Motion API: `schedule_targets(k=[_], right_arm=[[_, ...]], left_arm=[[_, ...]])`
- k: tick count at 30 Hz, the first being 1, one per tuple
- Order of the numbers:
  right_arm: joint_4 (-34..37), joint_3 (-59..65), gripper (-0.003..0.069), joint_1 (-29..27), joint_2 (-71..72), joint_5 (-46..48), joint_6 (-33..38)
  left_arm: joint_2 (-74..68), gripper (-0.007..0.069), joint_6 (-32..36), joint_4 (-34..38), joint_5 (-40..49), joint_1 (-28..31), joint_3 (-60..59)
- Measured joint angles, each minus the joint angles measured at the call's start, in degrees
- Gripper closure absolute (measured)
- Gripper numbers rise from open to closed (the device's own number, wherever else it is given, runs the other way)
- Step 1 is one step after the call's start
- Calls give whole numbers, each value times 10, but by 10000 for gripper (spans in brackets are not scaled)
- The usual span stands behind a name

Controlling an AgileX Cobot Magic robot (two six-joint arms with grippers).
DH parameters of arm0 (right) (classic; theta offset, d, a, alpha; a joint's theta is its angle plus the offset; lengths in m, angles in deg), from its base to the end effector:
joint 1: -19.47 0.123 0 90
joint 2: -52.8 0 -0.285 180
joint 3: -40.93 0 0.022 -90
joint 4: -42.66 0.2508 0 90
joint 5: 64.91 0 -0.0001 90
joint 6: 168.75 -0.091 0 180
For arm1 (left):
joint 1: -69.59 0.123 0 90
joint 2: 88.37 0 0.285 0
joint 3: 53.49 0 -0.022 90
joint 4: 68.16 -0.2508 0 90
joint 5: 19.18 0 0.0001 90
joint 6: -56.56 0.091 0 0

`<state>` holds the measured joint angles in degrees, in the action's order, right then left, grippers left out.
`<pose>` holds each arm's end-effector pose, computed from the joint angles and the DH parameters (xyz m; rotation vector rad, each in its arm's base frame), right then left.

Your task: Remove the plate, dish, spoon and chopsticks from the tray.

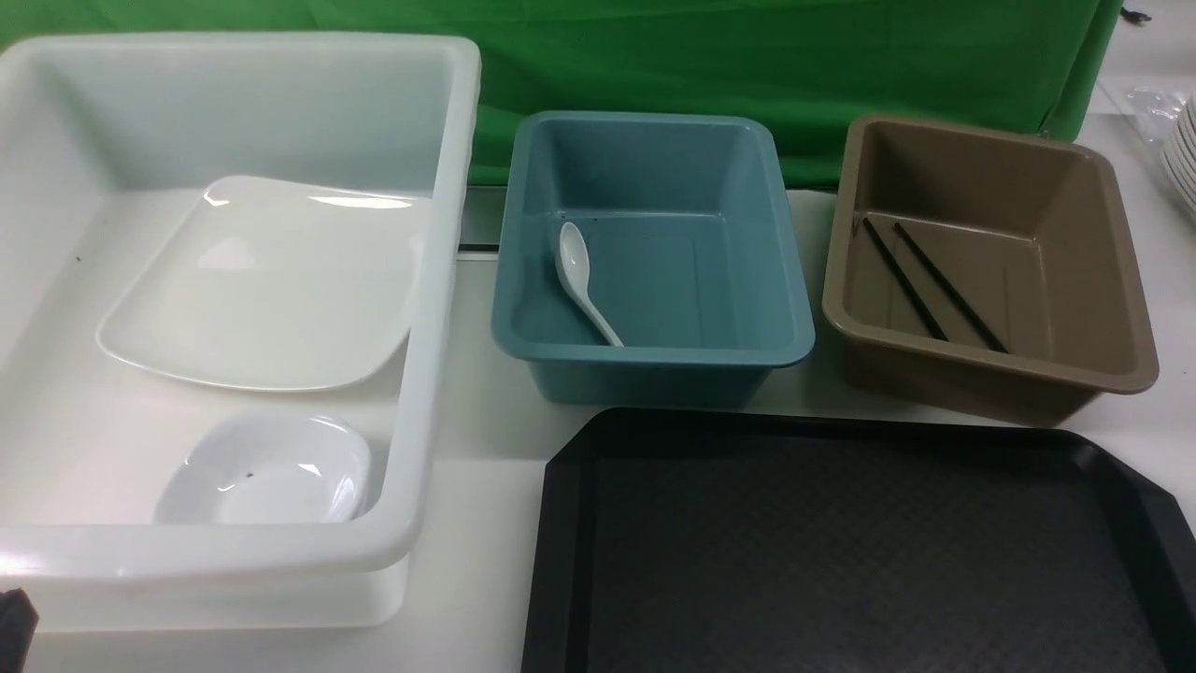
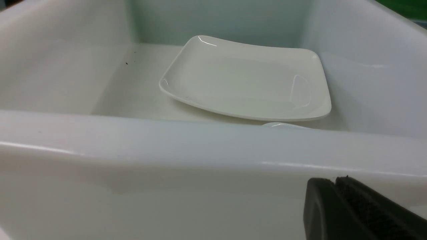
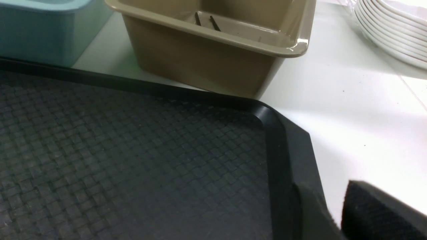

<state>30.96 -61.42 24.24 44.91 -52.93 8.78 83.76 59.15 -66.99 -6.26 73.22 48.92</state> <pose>0.0563 0.0008 0.1919 -0.1721 1.6898 -0.0907 0.0559 0.0031 0.1905 -0.0293 1.7171 0.0618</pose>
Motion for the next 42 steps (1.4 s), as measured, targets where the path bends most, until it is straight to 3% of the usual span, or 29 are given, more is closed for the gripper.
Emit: schedule_targets(k=[42], right_arm=[[0,0,421,0,0,0,-1]], left_arm=[[0,608,-1,0,0,-1,0]])
